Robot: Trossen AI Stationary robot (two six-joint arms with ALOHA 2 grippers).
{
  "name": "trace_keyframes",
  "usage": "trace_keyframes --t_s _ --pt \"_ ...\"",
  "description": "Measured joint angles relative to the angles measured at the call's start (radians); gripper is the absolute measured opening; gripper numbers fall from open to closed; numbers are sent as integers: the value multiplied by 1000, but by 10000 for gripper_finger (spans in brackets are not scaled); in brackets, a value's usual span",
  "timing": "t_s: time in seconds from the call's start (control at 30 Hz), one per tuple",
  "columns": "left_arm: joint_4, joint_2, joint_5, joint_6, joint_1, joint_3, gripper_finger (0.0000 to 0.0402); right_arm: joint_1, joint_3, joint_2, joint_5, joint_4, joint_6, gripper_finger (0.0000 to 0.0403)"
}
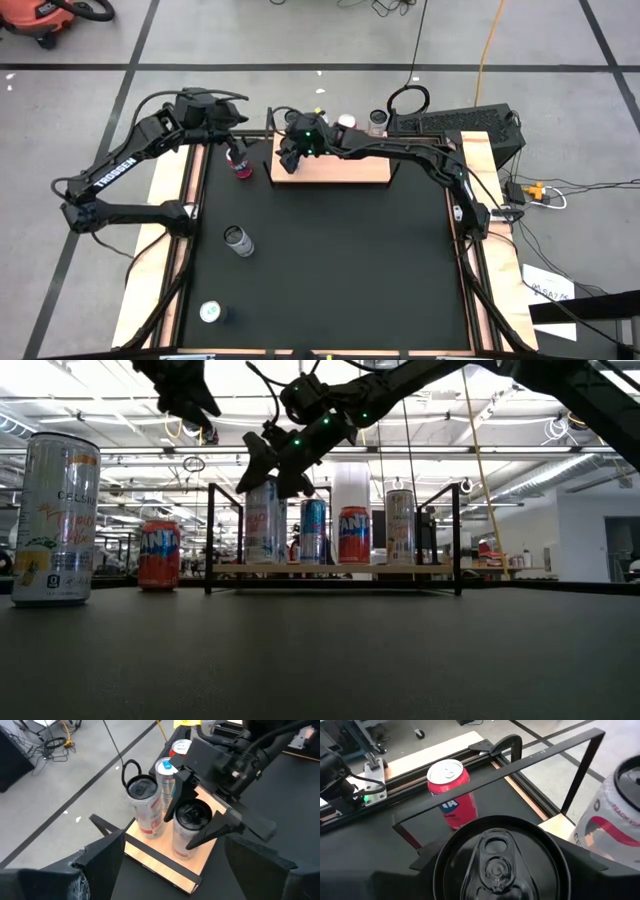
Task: Place canned beverage on shelf
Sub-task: Put the white-pink soda can on the shelf aligned with the other white-pink soda can, then put the blue soda can on the shelf aligned with the other blue soda can
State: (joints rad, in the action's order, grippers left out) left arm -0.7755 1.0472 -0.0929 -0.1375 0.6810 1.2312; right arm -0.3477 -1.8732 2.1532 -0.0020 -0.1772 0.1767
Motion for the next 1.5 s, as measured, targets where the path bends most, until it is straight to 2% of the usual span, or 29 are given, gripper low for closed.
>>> trace_keyframes --t_s 0.13,0.33,0.7,0.87,1.03,1.17,1.33,1.43,1.5 --pt "2 -3 1 0 18 0 341 -4 0 0 -1 -13 6 288" --pt "1 -3 1 0 44 0 341 -5 2 -8 -2 -21 -4 292" --pt "1 -3 1 6 46 0 341 -13 2 -154 3 -61 -9 292" --pt "-17 -53 -26 156 35 -1 341 -7 2 -248 5 -183 35 292" --pt "-79 -177 -43 240 -31 -1 341 30 42 -325 3 -263 47 292" --pt "-211 -251 -49 347 -111 -1 340 63 127 -394 0 -273 65 292" --pt "-364 -274 -9 483 -238 -1 340 121 240 -475 3 -228 126 292" --pt "-386 -274 25 559 -317 -1 340 169 262 -519 13 -216 151 293" --pt "-383 -266 56 600 -369 -1 340 203 263 -546 59 -228 154 293"
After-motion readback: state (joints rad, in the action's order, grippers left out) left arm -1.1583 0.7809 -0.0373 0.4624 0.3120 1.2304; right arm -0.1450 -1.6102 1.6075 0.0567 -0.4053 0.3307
